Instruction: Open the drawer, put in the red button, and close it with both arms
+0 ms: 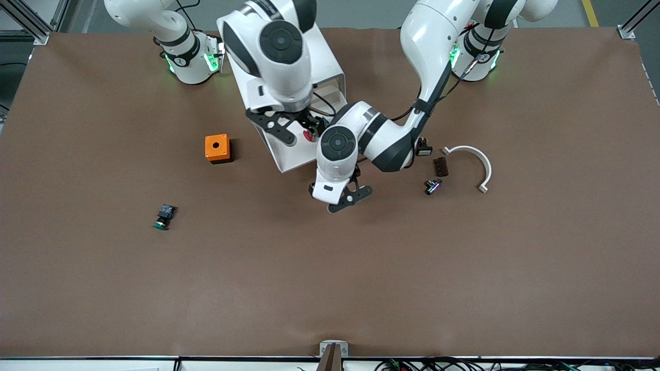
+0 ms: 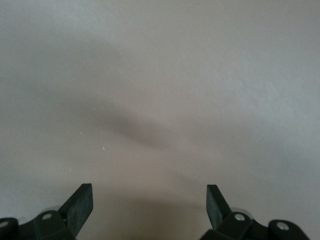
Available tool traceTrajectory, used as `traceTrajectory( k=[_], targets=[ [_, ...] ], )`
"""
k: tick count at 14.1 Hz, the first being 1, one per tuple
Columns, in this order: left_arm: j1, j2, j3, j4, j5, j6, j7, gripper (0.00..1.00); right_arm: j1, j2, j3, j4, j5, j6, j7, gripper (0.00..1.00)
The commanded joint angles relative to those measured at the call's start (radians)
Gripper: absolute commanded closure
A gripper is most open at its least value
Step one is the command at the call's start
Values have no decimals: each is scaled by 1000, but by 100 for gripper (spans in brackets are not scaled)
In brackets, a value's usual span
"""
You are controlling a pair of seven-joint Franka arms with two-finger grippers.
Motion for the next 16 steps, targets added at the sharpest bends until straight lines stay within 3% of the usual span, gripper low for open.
traceTrajectory(
  k=[1,6,12,16],
  targets=[
    [6,-56,-32,-44,8,-24,-15,0,-80,8,11,95,12,-117,-188,0],
    [13,-98,-83,-85,-59,-60,-16,0,-285,-48,8,117,5,-188,-548,0],
    [13,-96,-131,-119,-157,-60,-30,0,-569,-68,5,119,-66,-232,-1036,0],
    [11,-90,-152,-119,-248,-61,-54,0,-697,-74,5,137,-67,-266,-1185,0]
  ],
)
